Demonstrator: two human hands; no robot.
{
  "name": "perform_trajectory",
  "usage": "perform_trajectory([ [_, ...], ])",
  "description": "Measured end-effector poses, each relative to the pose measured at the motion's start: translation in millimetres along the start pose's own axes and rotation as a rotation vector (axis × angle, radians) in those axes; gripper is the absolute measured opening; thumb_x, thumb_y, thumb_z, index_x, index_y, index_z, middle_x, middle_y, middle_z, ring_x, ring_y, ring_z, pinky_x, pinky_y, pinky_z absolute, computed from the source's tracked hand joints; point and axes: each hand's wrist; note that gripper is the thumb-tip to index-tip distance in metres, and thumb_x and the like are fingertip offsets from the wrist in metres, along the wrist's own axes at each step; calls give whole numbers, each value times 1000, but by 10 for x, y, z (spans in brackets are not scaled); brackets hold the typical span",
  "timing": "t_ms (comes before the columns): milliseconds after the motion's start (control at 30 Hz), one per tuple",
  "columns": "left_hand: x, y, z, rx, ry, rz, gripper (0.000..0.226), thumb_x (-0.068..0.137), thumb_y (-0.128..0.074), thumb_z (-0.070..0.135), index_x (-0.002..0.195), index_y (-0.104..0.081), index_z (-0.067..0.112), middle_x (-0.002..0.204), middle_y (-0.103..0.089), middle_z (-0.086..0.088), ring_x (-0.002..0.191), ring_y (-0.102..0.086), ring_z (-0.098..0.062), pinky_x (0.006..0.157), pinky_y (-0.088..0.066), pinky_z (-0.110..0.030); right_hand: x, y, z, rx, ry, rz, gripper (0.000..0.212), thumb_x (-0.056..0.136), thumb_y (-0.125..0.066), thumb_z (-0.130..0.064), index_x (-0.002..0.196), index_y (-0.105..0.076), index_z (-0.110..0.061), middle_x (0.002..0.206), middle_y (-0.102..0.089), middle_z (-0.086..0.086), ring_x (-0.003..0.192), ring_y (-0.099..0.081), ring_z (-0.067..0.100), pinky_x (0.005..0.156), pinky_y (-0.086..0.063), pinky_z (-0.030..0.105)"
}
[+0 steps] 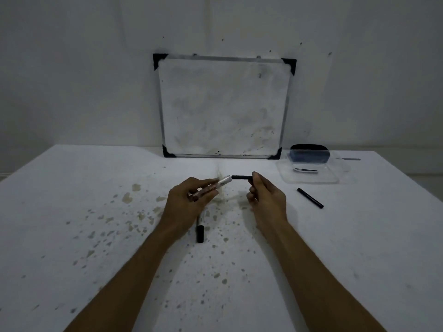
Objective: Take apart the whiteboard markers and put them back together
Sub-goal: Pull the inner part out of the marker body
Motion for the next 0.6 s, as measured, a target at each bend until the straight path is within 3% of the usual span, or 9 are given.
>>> perform_trajectory([
  [133,-10,-26,-8,11,-56,-19,30,85,-83,20,115,-79,21,96,-73,0,92,-70,-18,79,-58,-33,8,-15,27,-52,31,35,29,95,-70,-27,112,-75,-4,78,-60,3,64,-54,12,60,-53,19],
  [300,-36,-38,-35,255,-184,-18,31,89,-78,31,120,-76,27,94,-69,8,81,-67,-15,66,-57,-40,-29,-50,37,-154,180,129,24,95,-70,-25,117,-74,-15,102,-74,-3,79,-66,11,67,-58,20],
  [400,-64,-50,0,299,-215,-45,33,95,-70,31,127,-72,22,95,-73,6,82,-69,-13,69,-59,-35,-105,-52,17,-287,327,96,17,95,-70,-31,111,-76,-26,101,-76,-8,84,-68,13,70,-61,28],
  [500,-87,-56,64,233,-136,-26,30,99,-66,26,128,-70,20,90,-74,12,77,-70,3,65,-54,-13,-202,-96,5,-399,461,1,21,95,-70,-34,114,-77,-27,107,-75,-12,89,-68,9,79,-61,39],
  [600,-104,-40,108,135,-68,-19,28,99,-64,25,125,-72,18,79,-73,7,62,-65,0,55,-49,-12,-302,-171,33,-431,519,-91,20,98,-66,-28,115,-76,-25,109,-71,-10,96,-68,6,76,-58,24],
])
Point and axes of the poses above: each hand's wrist, its own x-axis towards the middle knuckle, its own y-axis out of the back of the hand, z = x × y
